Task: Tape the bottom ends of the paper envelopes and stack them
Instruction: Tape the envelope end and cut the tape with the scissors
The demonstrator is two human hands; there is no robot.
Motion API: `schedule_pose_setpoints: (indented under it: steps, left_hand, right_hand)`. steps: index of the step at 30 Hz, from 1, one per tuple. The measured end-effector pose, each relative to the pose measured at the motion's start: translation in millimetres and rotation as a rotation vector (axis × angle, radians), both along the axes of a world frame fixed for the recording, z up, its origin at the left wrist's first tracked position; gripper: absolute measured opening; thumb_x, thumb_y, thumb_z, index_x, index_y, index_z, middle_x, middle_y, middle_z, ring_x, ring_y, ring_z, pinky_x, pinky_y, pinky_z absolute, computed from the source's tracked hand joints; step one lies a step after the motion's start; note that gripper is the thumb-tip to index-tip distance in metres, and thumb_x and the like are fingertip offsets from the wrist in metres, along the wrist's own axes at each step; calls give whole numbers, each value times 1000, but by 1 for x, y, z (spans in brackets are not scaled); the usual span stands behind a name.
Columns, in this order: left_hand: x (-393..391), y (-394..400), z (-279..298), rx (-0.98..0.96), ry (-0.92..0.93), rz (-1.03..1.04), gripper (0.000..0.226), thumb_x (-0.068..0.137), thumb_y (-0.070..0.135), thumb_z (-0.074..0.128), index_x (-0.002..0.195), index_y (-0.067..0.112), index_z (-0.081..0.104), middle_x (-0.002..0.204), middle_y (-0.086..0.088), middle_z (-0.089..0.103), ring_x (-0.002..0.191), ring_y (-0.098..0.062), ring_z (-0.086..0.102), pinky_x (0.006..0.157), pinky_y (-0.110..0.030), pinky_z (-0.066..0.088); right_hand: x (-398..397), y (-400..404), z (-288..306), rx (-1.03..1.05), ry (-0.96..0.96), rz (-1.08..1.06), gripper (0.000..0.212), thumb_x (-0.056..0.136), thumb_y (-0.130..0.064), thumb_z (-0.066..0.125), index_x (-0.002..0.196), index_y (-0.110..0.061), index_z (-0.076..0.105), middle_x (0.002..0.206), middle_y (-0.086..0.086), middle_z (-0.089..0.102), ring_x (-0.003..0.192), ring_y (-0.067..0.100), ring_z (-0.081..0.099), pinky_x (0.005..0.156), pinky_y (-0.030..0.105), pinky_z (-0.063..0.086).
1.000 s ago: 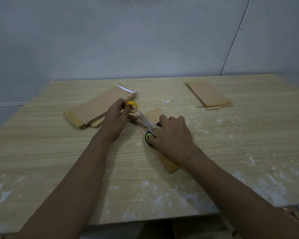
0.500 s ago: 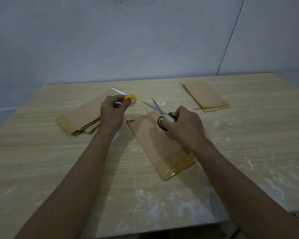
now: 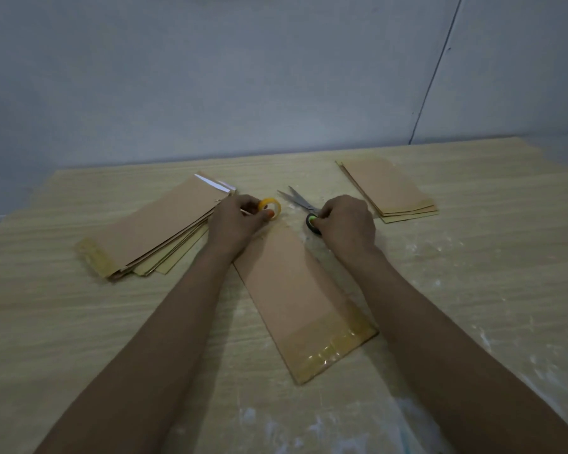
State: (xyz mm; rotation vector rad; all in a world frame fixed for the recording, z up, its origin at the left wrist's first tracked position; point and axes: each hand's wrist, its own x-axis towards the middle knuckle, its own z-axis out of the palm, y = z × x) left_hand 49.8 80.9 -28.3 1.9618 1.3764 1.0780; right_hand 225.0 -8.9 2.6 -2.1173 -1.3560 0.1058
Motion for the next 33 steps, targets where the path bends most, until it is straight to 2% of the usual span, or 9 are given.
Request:
schedule_pose_setpoints:
  steps: [4,7,11,14,18,24,28,30,33]
  left_hand:
    - [0,-1,-1,-27,-23,-2,14,78,30,83,85,26,70,75,14,63,68,-5,57,77,-31,49]
    - [-1,-3,-1,-30,-10,-7,14,80,30,81,86,26,70,74,17,61,67,0,55,75,-29,47]
    - [-1,-2,-2,-41,-40,-10,17,80,29,82,92,19,75,75,12,63,65,-3,54,72,-27,46]
    - [-2,-1,-3,-45,-69,-14,20,80,29,82,95,16,76,79,5,68,66,-6,57,70,-25,46]
    - [-3,-1,-3,-48,-73,-12,22,79,28,82,96,15,76,80,2,69,65,-4,57,68,-22,46]
    - [-4,-2,-2,-53,-69,-7,23,79,29,82,97,15,76,83,1,70,67,-4,58,70,-23,47]
    - [-3,-3,0,-52,-75,-8,23,80,27,82,98,15,75,84,0,69,66,-1,57,63,-10,43]
    - [-4,-3,0,-61,-83,-8,22,80,25,82,98,14,75,82,0,68,65,-2,57,59,-4,41]
    - [-9,-3,1,-79,-106,-35,23,80,21,82,100,12,75,83,-3,68,66,-5,59,59,-5,43]
  right_hand:
    - [1,3,-4,-30,-49,-14,23,86,-32,73,97,-11,77,97,12,71,92,30,66,66,26,42]
    - [1,3,-5,-54,-75,-23,22,90,-27,67,100,-10,76,97,12,70,89,28,66,63,26,40]
    - [-3,-2,-6,-8,-132,23,23,90,-24,61,97,-7,74,97,14,67,95,31,62,64,31,39]
    - [-9,-5,-6,79,-152,73,24,90,-22,59,102,-7,73,104,14,62,103,32,55,77,36,43]
    - [-17,-7,-5,113,-150,144,25,89,-19,59,107,-9,73,107,13,62,105,32,53,85,37,44]
    - [-19,-9,-6,111,-157,180,26,90,-20,60,111,-11,72,109,10,64,108,29,51,85,36,42]
    - [-21,-11,-6,118,-167,215,27,89,-19,61,112,-9,71,109,11,66,107,29,53,87,35,42]
    - [-23,-16,-5,130,-164,285,29,88,-17,61,115,-7,70,112,11,67,109,29,54,91,32,38]
    - [-37,-24,-8,75,-176,484,40,89,-12,59,128,-6,62,127,12,63,121,28,52,101,28,32]
